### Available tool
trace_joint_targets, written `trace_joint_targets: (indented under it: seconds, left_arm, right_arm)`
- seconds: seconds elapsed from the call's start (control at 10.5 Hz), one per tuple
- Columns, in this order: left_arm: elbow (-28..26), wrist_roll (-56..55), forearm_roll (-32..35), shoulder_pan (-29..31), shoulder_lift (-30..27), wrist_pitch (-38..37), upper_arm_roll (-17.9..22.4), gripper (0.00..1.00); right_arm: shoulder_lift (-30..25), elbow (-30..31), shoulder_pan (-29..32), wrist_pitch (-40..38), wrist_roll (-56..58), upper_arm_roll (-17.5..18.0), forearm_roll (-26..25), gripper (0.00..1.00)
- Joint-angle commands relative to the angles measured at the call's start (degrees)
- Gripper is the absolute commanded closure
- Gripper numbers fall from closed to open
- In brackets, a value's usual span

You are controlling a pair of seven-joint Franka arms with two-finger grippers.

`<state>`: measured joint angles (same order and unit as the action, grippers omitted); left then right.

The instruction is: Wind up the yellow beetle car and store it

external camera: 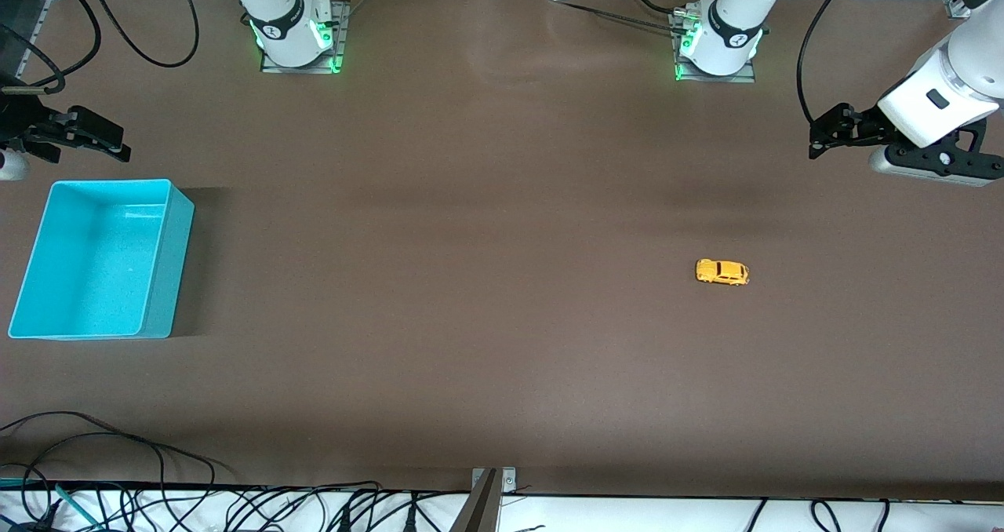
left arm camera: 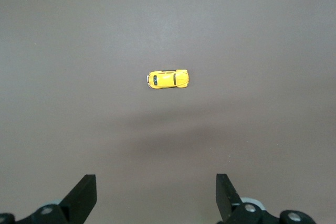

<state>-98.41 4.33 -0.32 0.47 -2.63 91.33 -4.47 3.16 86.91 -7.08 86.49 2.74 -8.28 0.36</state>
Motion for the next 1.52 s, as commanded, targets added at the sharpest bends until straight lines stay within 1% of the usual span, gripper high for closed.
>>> trace_joint_targets:
  seconds: [0.0, 0.76, 0.95, 1.14, 1.33, 1.42]
  left_arm:
    - [1.82, -0.02, 1.11, 0.23, 0.7, -1.85, -0.19, 0.0]
    - [1.91, 0.85, 1.02, 0.15, 1.14, -2.29, -0.19, 0.0]
    - [1.91, 7.76, 1.11, 0.58, 2.27, -2.29, -0.1, 0.0]
    - [1.91, 9.55, 1.19, 0.68, 5.08, -1.94, -0.19, 0.0]
    - [1.91, 16.9, 1.19, 0.59, 7.81, -1.51, -0.19, 0.0]
    - [1.74, 20.33, 1.19, 0.76, 8.86, 0.15, -0.19, 0.0]
  right_arm:
    - [-1.14, 0.54, 0.14, -0.71, -0.46, 0.11, 0.43, 0.0]
    - [-1.14, 0.54, 0.14, -0.62, -0.46, 0.11, 0.43, 0.0]
    - [-1.14, 0.54, 0.14, -0.62, -0.46, 0.11, 0.43, 0.0]
    - [-1.14, 0.54, 0.14, -0.62, -0.46, 0.11, 0.52, 0.0]
    - [-1.14, 0.54, 0.14, -0.62, -0.46, 0.11, 0.43, 0.0]
    - [-1.14, 0.54, 0.14, -0.62, -0.46, 0.11, 0.43, 0.0]
